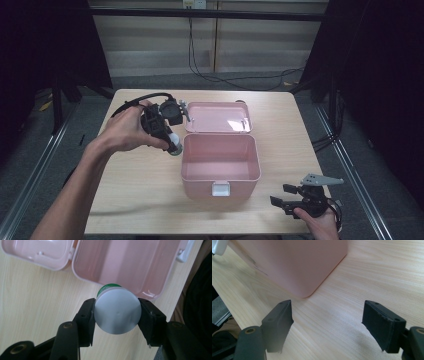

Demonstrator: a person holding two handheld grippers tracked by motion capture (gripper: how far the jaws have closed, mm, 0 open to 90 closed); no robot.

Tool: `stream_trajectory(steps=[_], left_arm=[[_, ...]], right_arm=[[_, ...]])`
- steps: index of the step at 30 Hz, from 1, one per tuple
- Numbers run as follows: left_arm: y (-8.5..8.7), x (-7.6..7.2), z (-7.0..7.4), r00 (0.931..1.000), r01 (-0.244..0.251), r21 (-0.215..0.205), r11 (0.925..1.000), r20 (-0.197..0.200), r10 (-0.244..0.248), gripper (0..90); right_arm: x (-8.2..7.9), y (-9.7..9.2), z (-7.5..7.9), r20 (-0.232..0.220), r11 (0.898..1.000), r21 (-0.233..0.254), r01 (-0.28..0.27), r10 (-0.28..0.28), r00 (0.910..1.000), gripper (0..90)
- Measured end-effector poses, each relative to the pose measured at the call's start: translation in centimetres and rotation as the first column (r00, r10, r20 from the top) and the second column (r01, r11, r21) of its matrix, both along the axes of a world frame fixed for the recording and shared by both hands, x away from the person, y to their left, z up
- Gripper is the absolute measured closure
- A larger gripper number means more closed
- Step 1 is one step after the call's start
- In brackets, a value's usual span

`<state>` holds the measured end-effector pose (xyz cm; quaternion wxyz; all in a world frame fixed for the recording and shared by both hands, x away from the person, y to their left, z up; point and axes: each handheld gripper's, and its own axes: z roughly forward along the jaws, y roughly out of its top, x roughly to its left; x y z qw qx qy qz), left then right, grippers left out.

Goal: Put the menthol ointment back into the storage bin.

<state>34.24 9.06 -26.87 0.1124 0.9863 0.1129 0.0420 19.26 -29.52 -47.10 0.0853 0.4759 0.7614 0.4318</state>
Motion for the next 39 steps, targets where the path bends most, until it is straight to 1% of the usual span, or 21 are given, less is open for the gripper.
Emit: stream_trajectory(steps=[2, 4, 5, 6, 10, 11, 12, 17, 19, 20, 21, 22, 25, 26, 28, 29, 31, 35, 37, 38, 39], left_arm=[[-0.4, 0.0, 0.0, 1.0, 0.009, 0.004, 0.9999, 0.001, -0.009, 51.0], [-1.0, -0.2, 0.0, 0.9992, 0.041, 0.01, 0.9991, 0.002, -0.041, 51.0], [-1.3, -0.1, 0.0, 0.9992, 0.04, 0.008, 0.9992, 0.004, -0.04, 51.0], [-1.8, -0.2, -0.2, 0.9984, 0.056, 0.011, 0.9984, 0.0, -0.056, 51.0], [-2.8, 0.0, -0.6, 0.9965, 0.083, 0.011, 0.9965, -0.013, -0.082, 51.0], [-3.1, 0.1, -0.9, 0.9963, 0.085, 0.022, 0.9961, -0.012, -0.085, 51.0], [-3.6, 0.2, -1.3, 0.9951, 0.097, 0.043, 0.9944, -0.024, -0.096, 51.0], [-4.3, 0.2, -2.1, 0.9931, 0.112, 0.053, 0.9922, -0.041, -0.11, 51.0], [-4.4, 0.2, -2.2, 0.9938, 0.107, 0.047, 0.9931, -0.033, -0.106, 51.0], [-4.7, 0.1, -2.6, 0.9919, 0.12, 0.051, 0.9914, -0.046, -0.118, 51.0], [-4.7, 0.1, -2.6, 0.9919, 0.12, 0.051, 0.9914, -0.046, -0.118, 51.0], [-4.9, 0.1, -2.9, 0.9912, 0.127, 0.067, 0.9897, -0.047, -0.124, 51.0], [-5.0, 0.2, -3.2, 0.991, 0.129, 0.07, 0.9892, -0.045, -0.126, 51.0], [-5.1, 0.2, -3.4, 0.9892, 0.142, 0.086, 0.9861, -0.048, -0.138, 51.0], [-5.2, 0.1, -3.8, 0.9885, 0.149, 0.089, 0.9848, -0.039, -0.146, 51.0], [-5.3, 0.1, -4.1, 0.9876, 0.154, 0.094, 0.9837, -0.048, -0.15, 51.0], [-5.3, 0.1, -4.3, 0.9878, 0.153, 0.094, 0.9837, -0.042, -0.15, 51.0], [-5.5, 0.2, -4.9, 0.9843, 0.172, 0.102, 0.9798, -0.055, -0.167, 51.0], [-5.7, 0.2, -5.2, 0.9846, 0.173, 0.118, 0.9779, -0.048, -0.168, 51.0], [-5.8, 0.3, -5.4, 0.9831, 0.18, 0.126, 0.9755, -0.055, -0.175, 51.0], [-5.8, 0.3, -5.5, 0.9836, 0.178, 0.128, 0.9757, -0.053, -0.172, 51.1]], right_arm=[[0.0, 0.0, 0.0, 0.001, 1.0, 0.0, -0.001, 0.001, 1.0, 24.1], [0.0, 0.0, 0.0, 0.001, 1.0, 0.001, -0.001, 0.001, 1.0, 24.0], [0.0, 0.0, 0.0, 0.001, 1.0, 0.001, -0.001, 0.001, 1.0, 24.0], [0.0, 0.0, 0.0, 0.001, 1.0, 0.001, -0.001, 0.001, 1.0, 24.0], [0.0, 0.0, 0.0, 0.001, 1.0, 0.002, -0.003, 0.003, 1.0, 24.0], [-0.1, 0.0, 0.1, -0.004, 1.0, 0.003, -0.001, 0.001, 1.0, 23.9], [-0.1, 0.0, 0.1, -0.005, 1.0, 0.003, -0.001, 0.001, 1.0, 23.9], [-0.1, 0.0, 0.0, -0.002, 1.0, 0.003, -0.005, 0.005, 1.0, 23.9], [-0.1, 0.0, 0.0, -0.003, 1.0, 0.003, -0.006, 0.006, 1.0, 23.9], [-0.1, 0.0, 0.0, -0.004, 1.0, 0.003, -0.006, 0.006, 1.0, 23.9], [-0.1, 0.0, 0.0, -0.004, 1.0, 0.003, -0.006, 0.006, 1.0, 23.9], [-0.1, 0.0, 0.0, -0.003, 1.0, 0.002, -0.006, 0.006, 1.0, 23.9], [-0.1, 0.0, 0.0, -0.001, 1.0, 0.003, -0.007, 0.007, 1.0, 23.9], [-0.1, 0.0, 0.0, -0.002, 1.0, 0.004, -0.006, 0.006, 1.0, 23.8], [-0.1, 0.0, 0.0, -0.003, 1.0, 0.004, -0.007, 0.007, 1.0, 23.8], [-0.1, 0.0, 0.0, -0.003, 1.0, 0.004, -0.007, 0.007, 1.0, 23.8], [-0.1, 0.0, 0.0, -0.003, 1.0, 0.004, -0.008, 0.008, 1.0, 23.8], [-0.1, 0.0, 0.0, -0.003, 1.0, 0.004, -0.008, 0.008, 1.0, 23.8], [-0.1, 0.0, 0.0, -0.004, 1.0, 0.004, -0.008, 0.008, 1.0, 23.8], [-0.1, 0.0, 0.0, -0.004, 1.0, 0.004, -0.008, 0.008, 1.0, 23.8], [-0.1, 0.0, 0.0, -0.003, 1.0, 0.005, -0.008, 0.008, 1.0, 23.8]])
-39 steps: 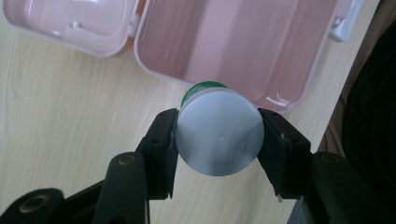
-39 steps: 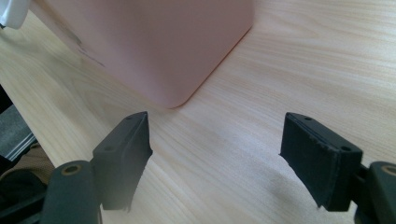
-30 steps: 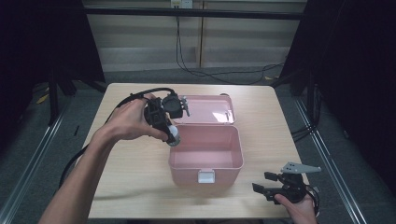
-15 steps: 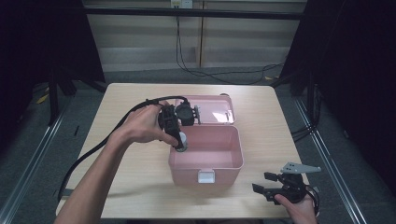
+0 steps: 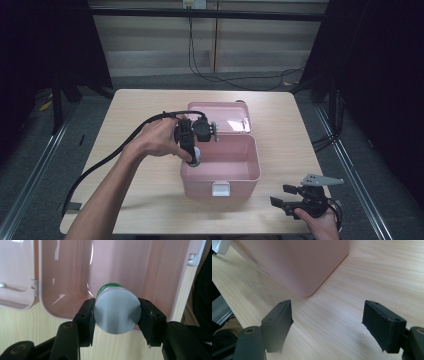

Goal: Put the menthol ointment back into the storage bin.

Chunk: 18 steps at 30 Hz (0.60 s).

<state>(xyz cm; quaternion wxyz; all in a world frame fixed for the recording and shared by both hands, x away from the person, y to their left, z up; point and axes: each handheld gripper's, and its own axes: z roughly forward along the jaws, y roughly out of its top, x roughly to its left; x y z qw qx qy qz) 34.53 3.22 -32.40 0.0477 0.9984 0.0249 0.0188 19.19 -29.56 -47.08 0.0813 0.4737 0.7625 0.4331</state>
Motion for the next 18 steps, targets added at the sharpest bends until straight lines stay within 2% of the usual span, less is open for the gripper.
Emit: stream_trajectory(steps=[3, 11, 18], left_arm=[[-0.3, 0.1, -0.5, 1.0, 0.004, -0.002, 1.0, -0.008, -0.004, 51.1], [-1.1, 0.3, -2.2, 0.9997, 0.02, 0.04, 0.999, -0.013, -0.02, 51.1], [-1.0, 0.6, -3.3, 0.9993, 0.021, 0.049, 0.9986, -0.031, -0.02, 51.0]], right_arm=[[0.0, 0.0, 0.0, -0.001, 1.0, 0.0, 0.0, 0.0, 1.0, 23.8], [0.0, 0.0, 0.0, 0.001, 1.0, -0.001, -0.003, 0.003, 1.0, 23.7], [0.0, 0.0, 0.0, -0.002, 1.0, 0.0, -0.006, 0.006, 1.0, 23.7]])
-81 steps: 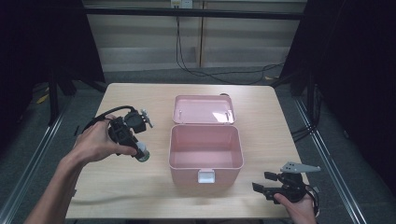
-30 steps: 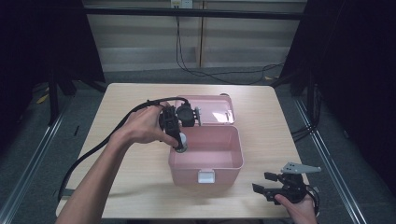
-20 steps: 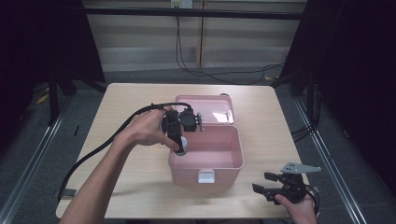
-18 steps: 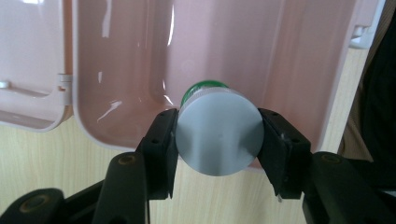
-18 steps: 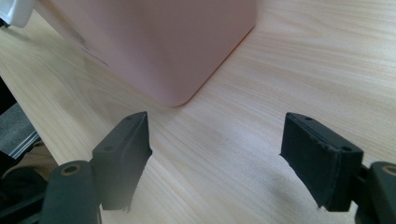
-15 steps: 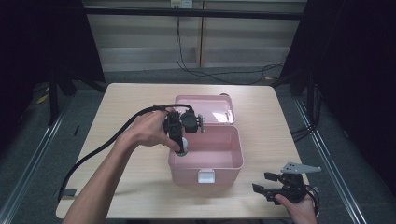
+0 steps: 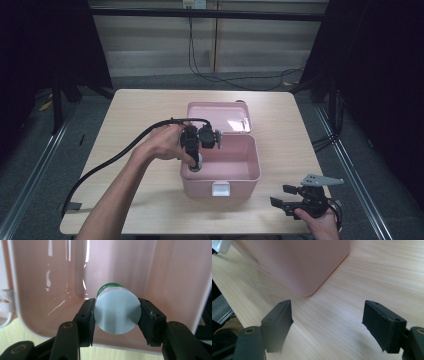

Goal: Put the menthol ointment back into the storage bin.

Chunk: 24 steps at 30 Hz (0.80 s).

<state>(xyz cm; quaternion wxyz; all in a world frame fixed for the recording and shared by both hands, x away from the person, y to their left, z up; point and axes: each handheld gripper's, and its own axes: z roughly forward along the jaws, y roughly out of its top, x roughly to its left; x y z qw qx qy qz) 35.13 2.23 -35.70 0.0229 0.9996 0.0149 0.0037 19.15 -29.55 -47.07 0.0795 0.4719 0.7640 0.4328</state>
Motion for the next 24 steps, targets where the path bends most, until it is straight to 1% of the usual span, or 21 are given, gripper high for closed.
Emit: stream_trajectory(steps=[3, 6, 7, 9, 14, 16, 20, 24], left_arm=[[0.5, 0.3, -0.7, 0.9999, -0.012, 0.013, 0.9998, -0.001, 0.012, 51.0], [0.8, 0.4, -1.0, 0.9998, -0.019, 0.009, 0.9998, -0.01, 0.019, 51.0], [0.9, 0.5, -1.1, 0.9997, -0.024, 0.002, 0.9997, -0.008, 0.024, 51.0], [1.0, 0.5, -1.4, 0.9996, -0.023, 0.004, 0.9997, -0.015, 0.024, 51.0], [0.8, 0.5, -1.9, 0.9998, -0.012, 0.008, 0.9999, -0.014, 0.012, 51.0], [0.8, 0.4, -2.1, 0.9999, -0.001, 0.019, 0.9998, -0.014, 0.001, 51.0], [0.7, 0.5, -2.3, 0.9999, 0.0, 0.02, 0.9998, -0.013, 0.0, 51.1], [0.6, 0.5, -2.8, 0.9999, 0.006, 0.034, 0.9994, -0.009, -0.006, 51.1]], right_arm=[[0.0, 0.0, 0.0, 0.0, 1.0, 0.0, 0.0, 0.0, 1.0, 23.6], [0.0, 0.0, 0.0, -0.001, 1.0, 0.0, 0.001, -0.001, 1.0, 23.6], [0.0, 0.0, 0.0, -0.003, 1.0, -0.002, 0.002, -0.002, 1.0, 23.6], [0.0, 0.0, 0.0, -0.004, 1.0, -0.001, 0.002, -0.002, 1.0, 23.6], [0.0, 0.0, 0.0, -0.004, 1.0, -0.001, 0.002, -0.002, 1.0, 23.6], [0.0, 0.0, 0.0, -0.004, 1.0, -0.001, 0.002, -0.002, 1.0, 23.6], [0.0, 0.0, 0.0, -0.004, 1.0, 0.0, 0.001, -0.001, 1.0, 23.6], [0.0, 0.0, 0.0, -0.004, 1.0, -0.001, -0.001, 0.001, 1.0, 23.6]])
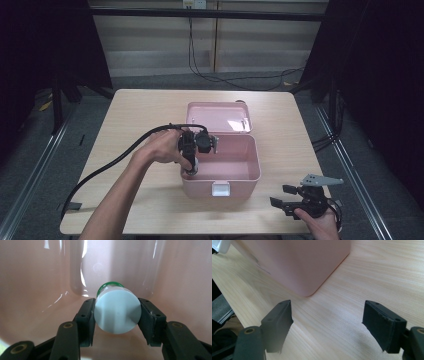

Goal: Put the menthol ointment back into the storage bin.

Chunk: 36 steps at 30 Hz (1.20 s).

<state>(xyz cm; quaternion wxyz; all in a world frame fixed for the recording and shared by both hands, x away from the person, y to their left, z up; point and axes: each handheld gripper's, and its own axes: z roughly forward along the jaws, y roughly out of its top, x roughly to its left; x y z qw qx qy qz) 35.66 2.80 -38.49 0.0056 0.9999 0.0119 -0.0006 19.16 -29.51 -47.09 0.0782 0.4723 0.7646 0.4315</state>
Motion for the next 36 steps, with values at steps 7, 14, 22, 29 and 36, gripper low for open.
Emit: stream_trajectory(steps=[7, 14, 22, 29, 36], left_arm=[[-0.2, 0.1, -0.6, 0.9999, 0.015, 0.014, 0.9998, -0.004, -0.015, 51.0], [-0.4, 0.3, -1.2, 0.9998, 0.014, 0.032, 0.9994, -0.011, -0.014, 51.0], [-0.6, 0.4, -1.7, 0.9997, 0.01, 0.049, 0.9988, -0.022, -0.009, 50.9], [-0.7, 0.4, -2.1, 0.9997, 0.017, 0.066, 0.9976, -0.018, -0.015, 50.9], [-0.7, 0.5, -2.2, 0.9994, 0.02, 0.078, 0.9967, -0.031, -0.018, 50.7]], right_arm=[[0.0, 0.0, 0.0, -0.001, 1.0, 0.0, 0.0, 0.0, 1.0, 23.5], [0.0, 0.0, 0.0, 0.003, 1.0, 0.001, -0.002, 0.002, 1.0, 23.5], [0.0, 0.0, 0.0, 0.004, 1.0, 0.001, -0.002, 0.002, 1.0, 23.5], [0.0, 0.0, 0.0, 0.004, 1.0, 0.002, -0.004, 0.004, 1.0, 23.5], [-0.1, 0.0, 0.0, 0.004, 1.0, 0.001, -0.003, 0.003, 1.0, 23.5]])
